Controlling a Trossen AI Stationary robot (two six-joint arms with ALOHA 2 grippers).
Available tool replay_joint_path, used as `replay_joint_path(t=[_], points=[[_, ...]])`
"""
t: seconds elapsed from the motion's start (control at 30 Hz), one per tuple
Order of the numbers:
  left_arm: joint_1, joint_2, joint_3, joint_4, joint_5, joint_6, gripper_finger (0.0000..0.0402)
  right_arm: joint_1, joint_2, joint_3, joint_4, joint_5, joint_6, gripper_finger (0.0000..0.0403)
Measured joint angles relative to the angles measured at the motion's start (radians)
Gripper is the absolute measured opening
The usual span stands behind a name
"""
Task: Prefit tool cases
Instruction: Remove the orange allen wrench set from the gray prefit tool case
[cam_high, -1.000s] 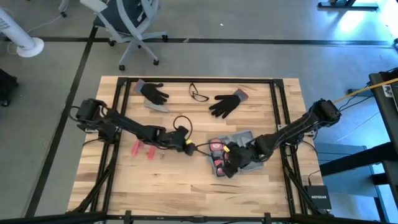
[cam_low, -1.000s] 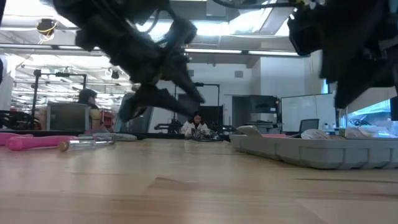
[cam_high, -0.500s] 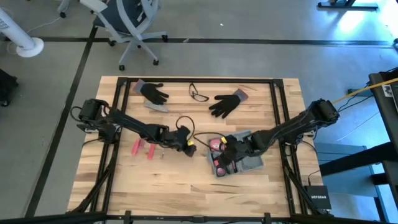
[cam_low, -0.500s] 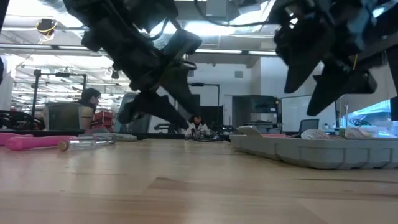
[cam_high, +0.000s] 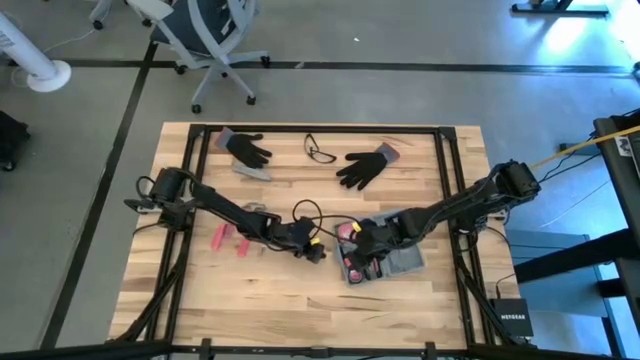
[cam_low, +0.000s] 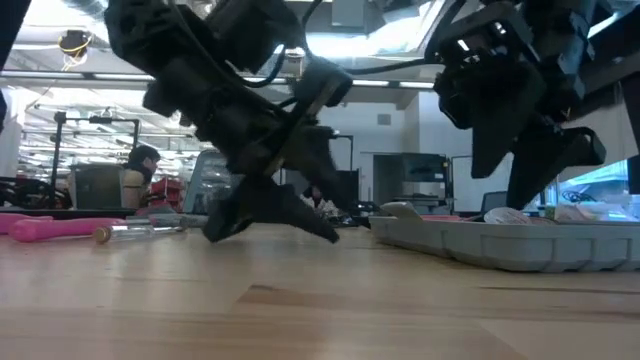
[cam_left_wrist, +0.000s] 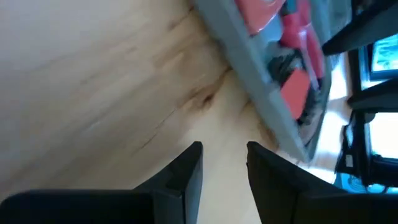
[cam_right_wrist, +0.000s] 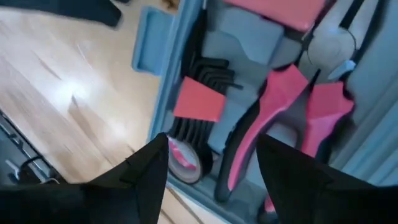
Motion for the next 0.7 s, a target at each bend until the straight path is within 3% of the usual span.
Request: replay_joint_path(t=[0.3, 0.53, 0.7], points=[[0.006, 0.139, 0.175, 0.001, 0.041, 0.123, 0.0053, 0.0, 0.066, 0.0, 0.088, -0.019, 0.02, 0.0232], [0.007, 0.147, 0.19, -0.062, 0.051, 0.15, 0.0004, 0.015, 0.109, 0.003, 0.154, -0.032, 0.053, 0.023], [0.013, 0.136, 0.186, -0.091, 0.054, 0.16, 0.0002, 0.016, 0.113, 0.0, 0.187, 0.004, 0.053, 0.0169]])
